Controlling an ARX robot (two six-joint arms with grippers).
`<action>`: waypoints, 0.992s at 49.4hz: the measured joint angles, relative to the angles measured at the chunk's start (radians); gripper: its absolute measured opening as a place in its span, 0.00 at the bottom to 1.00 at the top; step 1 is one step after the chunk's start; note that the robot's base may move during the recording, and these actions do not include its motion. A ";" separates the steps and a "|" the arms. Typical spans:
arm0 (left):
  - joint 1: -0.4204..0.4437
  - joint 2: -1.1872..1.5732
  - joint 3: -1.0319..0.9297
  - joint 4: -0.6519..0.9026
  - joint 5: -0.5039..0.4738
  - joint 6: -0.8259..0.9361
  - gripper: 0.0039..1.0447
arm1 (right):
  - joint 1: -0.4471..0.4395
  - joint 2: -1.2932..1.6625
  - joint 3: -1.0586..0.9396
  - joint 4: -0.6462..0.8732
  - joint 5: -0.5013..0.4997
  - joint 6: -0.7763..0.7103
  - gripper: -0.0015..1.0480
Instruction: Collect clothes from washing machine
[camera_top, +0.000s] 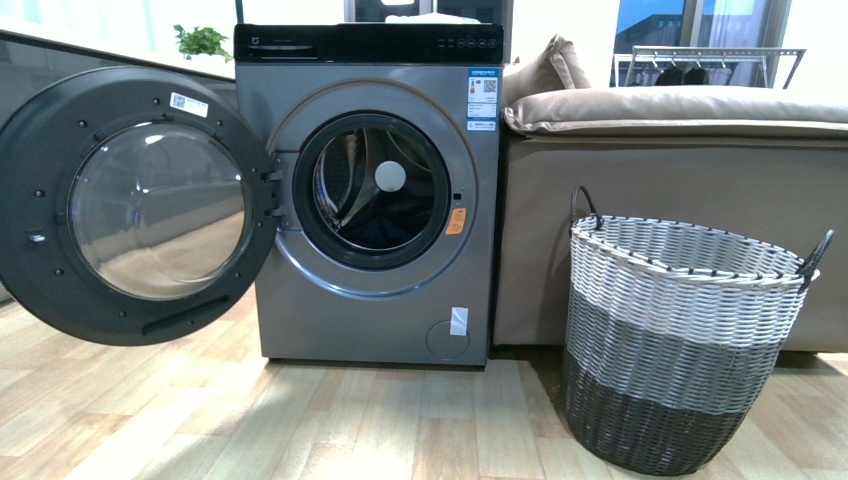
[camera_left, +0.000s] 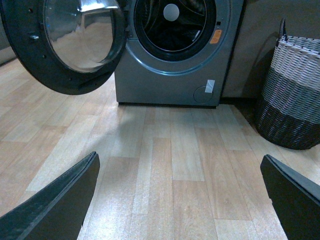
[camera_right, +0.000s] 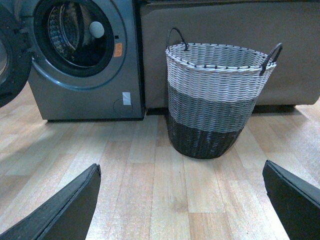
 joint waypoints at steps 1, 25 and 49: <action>0.000 0.000 0.000 0.000 0.000 0.000 0.94 | 0.000 0.000 0.000 0.000 0.000 0.000 0.93; 0.000 0.000 0.000 0.000 0.000 0.000 0.94 | 0.000 0.000 0.000 0.000 0.000 0.000 0.93; 0.000 0.000 0.000 0.000 0.000 0.000 0.94 | 0.000 0.000 0.000 0.000 0.001 0.000 0.93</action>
